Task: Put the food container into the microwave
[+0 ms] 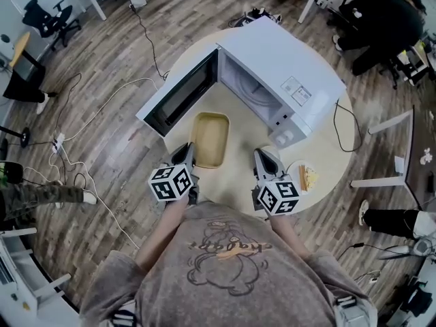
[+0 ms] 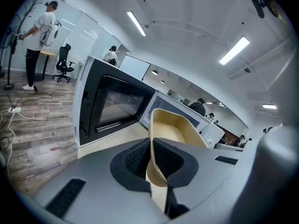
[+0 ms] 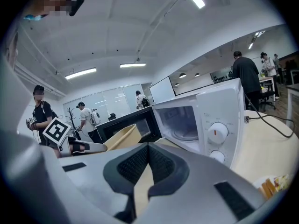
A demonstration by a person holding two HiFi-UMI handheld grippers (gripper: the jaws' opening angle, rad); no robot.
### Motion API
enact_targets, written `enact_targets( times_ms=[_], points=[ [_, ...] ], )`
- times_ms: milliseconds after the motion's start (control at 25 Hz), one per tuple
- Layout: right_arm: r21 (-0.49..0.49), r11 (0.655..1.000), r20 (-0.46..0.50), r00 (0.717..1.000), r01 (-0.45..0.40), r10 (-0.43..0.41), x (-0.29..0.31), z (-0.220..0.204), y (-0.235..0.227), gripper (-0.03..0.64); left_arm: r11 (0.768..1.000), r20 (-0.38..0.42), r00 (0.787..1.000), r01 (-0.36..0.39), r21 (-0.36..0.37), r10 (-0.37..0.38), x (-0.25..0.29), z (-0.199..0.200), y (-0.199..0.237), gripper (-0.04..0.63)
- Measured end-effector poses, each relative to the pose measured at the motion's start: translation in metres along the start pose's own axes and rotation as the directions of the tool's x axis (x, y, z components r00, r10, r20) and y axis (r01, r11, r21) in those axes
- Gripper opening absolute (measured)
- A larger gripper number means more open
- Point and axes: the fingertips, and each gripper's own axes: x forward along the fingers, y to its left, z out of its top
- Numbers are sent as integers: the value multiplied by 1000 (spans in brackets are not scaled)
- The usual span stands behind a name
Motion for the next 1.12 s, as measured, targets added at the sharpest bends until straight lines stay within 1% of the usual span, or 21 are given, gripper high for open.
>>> enact_targets(
  times_ms=[240,520,880,1120],
  points=[
    [9,1000,6,1000,28,-28,1,2,-5,0,999,-33,999,35,37,-34,31,5,-3,38],
    [31,996,5,996,86,-87,-3,1,-18,0,994,-86,994,74,79,-67,77,8,-7,38],
    [52,990,14,991,133,-134,-4,3,-27,0,990,-133,987,108,96,-94,131,16,-12,38],
    [70,983,15,985,172,-174,-8,2,-35,0,988,-154,983,117,106,-100,158,20,-14,38]
  ],
)
